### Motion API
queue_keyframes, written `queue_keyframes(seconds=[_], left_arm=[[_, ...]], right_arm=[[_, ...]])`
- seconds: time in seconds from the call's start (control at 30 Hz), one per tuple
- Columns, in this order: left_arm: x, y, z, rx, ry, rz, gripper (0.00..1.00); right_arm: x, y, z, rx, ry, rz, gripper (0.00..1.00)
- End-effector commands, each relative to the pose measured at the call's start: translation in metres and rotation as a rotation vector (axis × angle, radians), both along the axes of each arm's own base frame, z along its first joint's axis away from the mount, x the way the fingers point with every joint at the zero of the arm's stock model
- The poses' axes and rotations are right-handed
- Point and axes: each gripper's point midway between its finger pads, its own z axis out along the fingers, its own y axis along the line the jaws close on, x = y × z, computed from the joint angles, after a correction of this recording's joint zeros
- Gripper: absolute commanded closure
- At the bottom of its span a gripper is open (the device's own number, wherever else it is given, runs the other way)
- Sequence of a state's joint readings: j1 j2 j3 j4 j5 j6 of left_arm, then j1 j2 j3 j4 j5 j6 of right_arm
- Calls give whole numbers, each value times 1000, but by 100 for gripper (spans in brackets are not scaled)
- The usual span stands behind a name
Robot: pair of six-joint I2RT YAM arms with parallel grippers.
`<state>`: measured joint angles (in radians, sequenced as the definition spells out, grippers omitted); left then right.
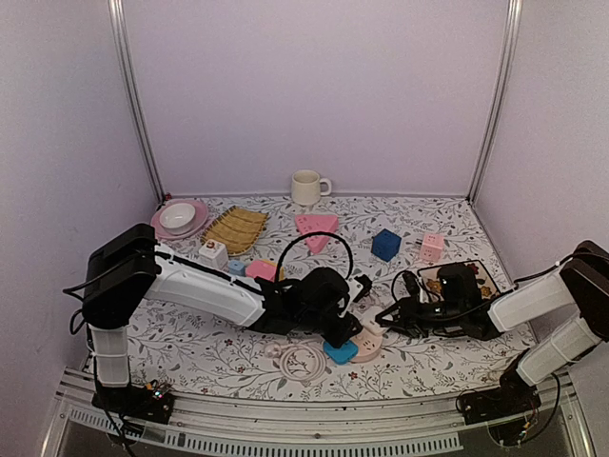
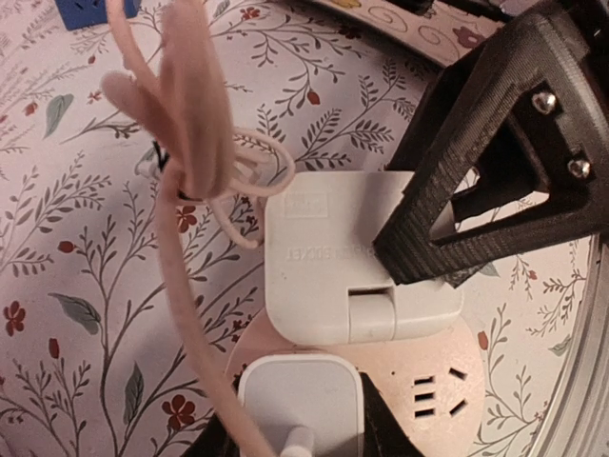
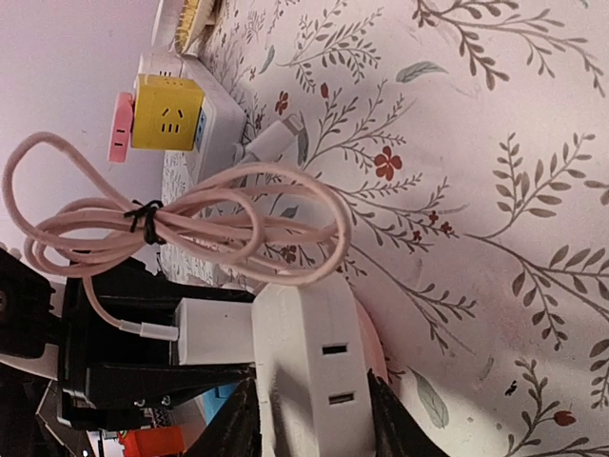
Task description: Pull the plug off the socket
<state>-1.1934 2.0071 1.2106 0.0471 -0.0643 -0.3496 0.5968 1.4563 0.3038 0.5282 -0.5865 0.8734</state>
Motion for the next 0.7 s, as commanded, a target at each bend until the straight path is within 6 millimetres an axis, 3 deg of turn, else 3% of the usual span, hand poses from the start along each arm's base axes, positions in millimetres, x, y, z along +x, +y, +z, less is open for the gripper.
queue_keyframes(seconds=[0.0, 0.13, 0.27, 0.4, 0.5, 0.67], left_arm=[[4, -1, -9, 17, -31, 7, 100], [11, -4, -8, 26, -64, 21, 100], [17, -4, -7, 26, -93, 33, 100], [26, -3, -7, 23, -106, 55, 100], [34, 3, -10, 36, -120, 76, 100], [43, 14, -16, 58, -130, 97, 100]], right_arm=[[8, 19, 37, 125, -54, 30, 68], [3, 21, 46, 149, -54, 38, 74], [2, 19, 38, 134, -33, 31, 75], [0, 22, 34, 164, -10, 40, 89], [-1, 25, 42, 214, -3, 46, 96], [0, 30, 62, 302, -9, 52, 97]])
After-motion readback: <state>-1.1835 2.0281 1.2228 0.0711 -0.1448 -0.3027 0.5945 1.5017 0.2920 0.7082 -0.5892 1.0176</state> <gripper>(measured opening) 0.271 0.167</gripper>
